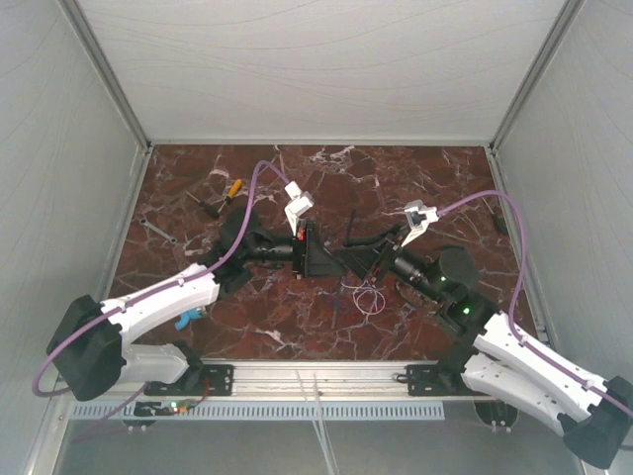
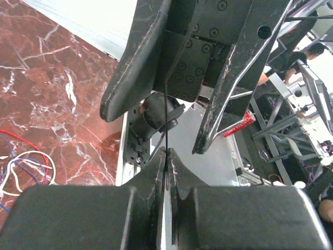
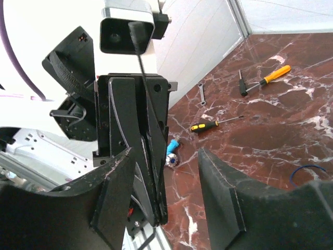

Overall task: Zip-tie the wires
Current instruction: Pick up the ribbon at the center of the board.

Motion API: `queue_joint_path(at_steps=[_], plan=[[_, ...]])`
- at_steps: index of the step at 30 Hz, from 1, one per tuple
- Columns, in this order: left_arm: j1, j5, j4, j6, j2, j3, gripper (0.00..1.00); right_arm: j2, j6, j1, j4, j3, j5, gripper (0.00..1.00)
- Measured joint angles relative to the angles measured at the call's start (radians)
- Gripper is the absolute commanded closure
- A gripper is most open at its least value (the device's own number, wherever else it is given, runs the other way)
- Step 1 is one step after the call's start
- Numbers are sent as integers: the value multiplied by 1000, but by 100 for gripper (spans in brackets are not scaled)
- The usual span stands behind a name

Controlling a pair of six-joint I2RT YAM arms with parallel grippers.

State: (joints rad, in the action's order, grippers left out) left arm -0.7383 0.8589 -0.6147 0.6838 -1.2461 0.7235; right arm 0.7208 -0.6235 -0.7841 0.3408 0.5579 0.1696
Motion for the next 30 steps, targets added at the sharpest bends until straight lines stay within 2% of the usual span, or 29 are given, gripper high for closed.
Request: queue_joint_path(at_steps=[6,14,17,23,30], plan=[[-2,41,56,-2,14,27,100,-28,113,60,-66,45,82,57],[-2,91,57,9,29,27,100,-24,124,156,-27,59,203,60],[-2,100,57,12,29,29,100,3,122,157,-3,80,251,64],[-2,106,57,13,29,29,100,20,101,157,57,85,297,81],[-2,107,58,13,29,29,100,36,76,157,97,85,312,83]])
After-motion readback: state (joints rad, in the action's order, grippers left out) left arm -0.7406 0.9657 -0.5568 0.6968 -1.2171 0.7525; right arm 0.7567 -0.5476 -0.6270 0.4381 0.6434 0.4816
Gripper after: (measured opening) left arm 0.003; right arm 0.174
